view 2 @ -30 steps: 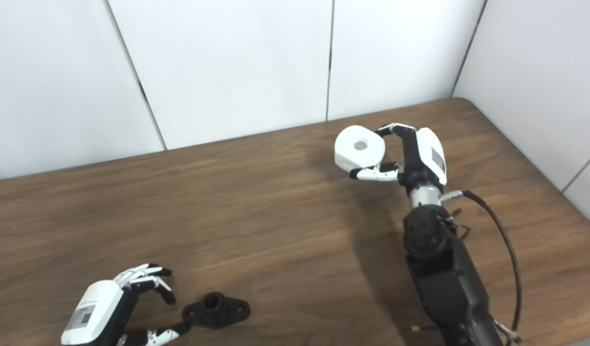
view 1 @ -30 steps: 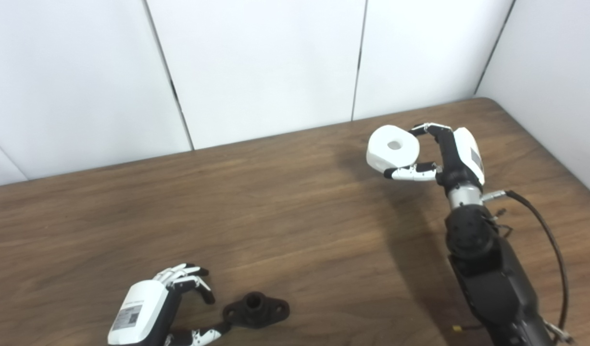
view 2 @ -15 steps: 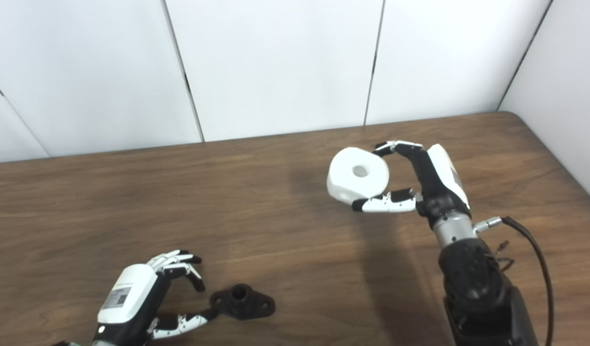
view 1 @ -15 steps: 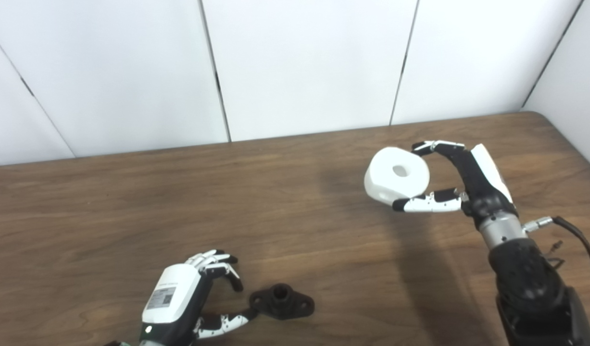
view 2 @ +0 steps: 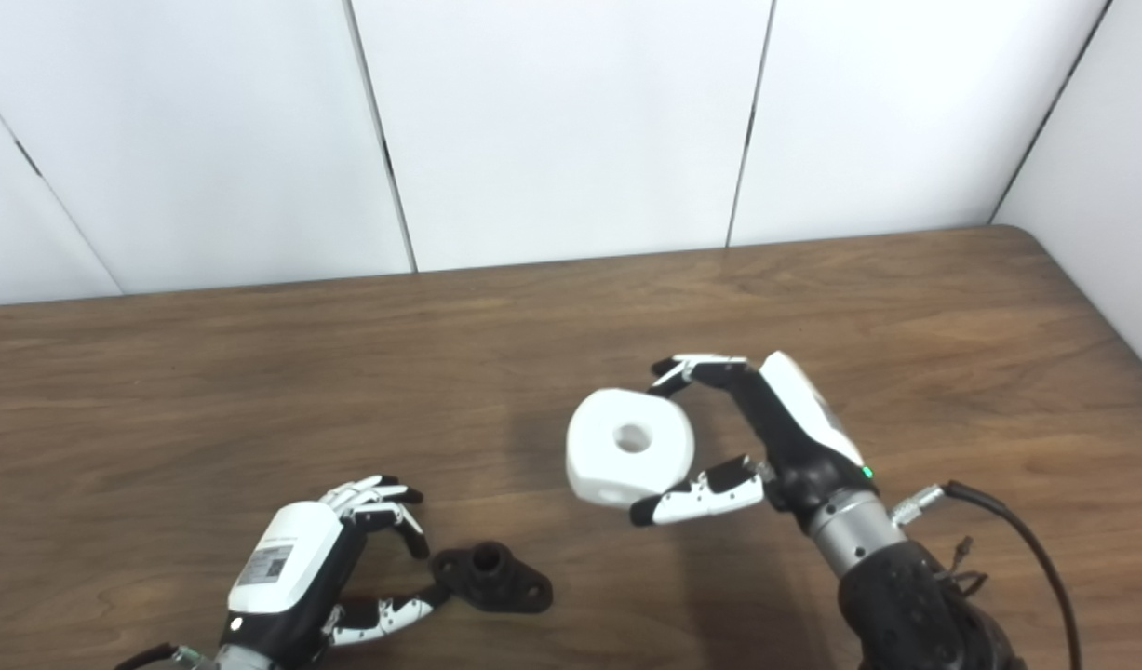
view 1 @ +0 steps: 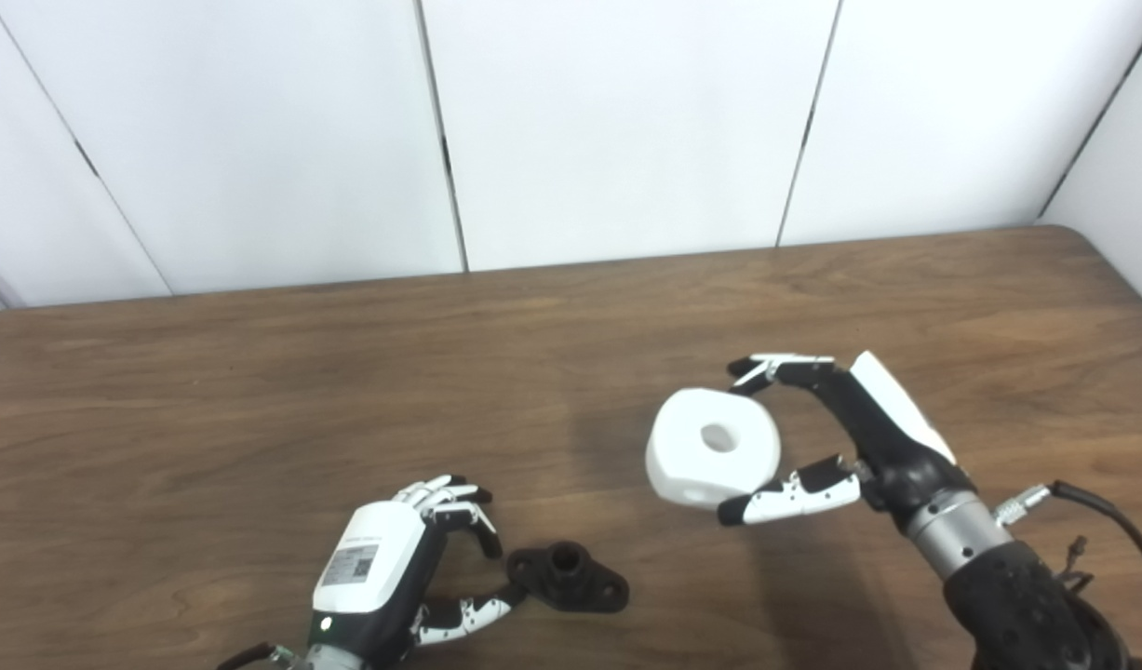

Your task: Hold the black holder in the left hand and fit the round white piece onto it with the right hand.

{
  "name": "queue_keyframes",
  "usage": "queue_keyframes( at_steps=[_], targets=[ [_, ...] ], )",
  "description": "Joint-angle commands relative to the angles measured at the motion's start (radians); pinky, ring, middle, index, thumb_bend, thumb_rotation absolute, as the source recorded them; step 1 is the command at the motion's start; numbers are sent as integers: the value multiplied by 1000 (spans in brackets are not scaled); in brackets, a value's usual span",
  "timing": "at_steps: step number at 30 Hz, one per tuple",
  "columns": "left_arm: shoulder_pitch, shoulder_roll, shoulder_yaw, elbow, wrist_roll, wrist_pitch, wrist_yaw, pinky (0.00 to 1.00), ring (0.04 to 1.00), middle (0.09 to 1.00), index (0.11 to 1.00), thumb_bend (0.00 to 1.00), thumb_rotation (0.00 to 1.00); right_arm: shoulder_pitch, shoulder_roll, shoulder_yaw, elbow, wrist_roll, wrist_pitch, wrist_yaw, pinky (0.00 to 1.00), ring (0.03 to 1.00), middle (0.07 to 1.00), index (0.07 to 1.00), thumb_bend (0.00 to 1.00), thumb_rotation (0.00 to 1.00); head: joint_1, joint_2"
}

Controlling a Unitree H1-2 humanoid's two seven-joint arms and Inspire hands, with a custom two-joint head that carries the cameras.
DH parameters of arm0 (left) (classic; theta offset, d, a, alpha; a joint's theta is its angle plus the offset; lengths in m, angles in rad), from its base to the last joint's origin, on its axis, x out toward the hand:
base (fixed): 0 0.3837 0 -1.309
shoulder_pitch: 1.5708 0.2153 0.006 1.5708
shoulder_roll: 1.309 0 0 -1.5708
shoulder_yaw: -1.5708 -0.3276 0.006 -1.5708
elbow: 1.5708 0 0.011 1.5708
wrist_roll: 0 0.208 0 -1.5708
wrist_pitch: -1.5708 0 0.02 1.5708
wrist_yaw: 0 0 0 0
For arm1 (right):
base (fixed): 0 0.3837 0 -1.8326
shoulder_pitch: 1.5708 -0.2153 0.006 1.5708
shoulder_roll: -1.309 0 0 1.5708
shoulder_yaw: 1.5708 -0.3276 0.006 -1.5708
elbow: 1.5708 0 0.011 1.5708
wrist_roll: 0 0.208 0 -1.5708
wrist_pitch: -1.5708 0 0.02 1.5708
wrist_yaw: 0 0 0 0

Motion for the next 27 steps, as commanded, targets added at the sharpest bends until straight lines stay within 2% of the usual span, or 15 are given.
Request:
queue_keyframes(
  at_steps=[1, 8, 20, 27],
  targets=[
    [12, -3, -28, 42, 19, 28, -55, 849, 867, 788, 486, 520, 46, -14, 20, 1, -49, -6, -8, 21, 888, 882, 796, 482, 525, 142, 0, 2],
    [4, -22, -39, 37, 36, 49, -65, 860, 873, 795, 487, 520, 47, 7, 56, 31, -67, -32, -8, 77, 881, 889, 800, 482, 525, 142, 16, 15],
    [-10, -33, -58, 22, 49, 88, -92, 873, 883, 805, 487, 520, 48, 0, 90, 70, -40, -43, -8, 57, 894, 901, 805, 482, 524, 141, 34, 29],
    [-12, -42, -64, 13, 51, 106, -104, 887, 890, 808, 487, 520, 48, -6, 96, 116, -18, -42, -10, 43, 885, 902, 804, 482, 524, 143, 40, 34]
  ],
)
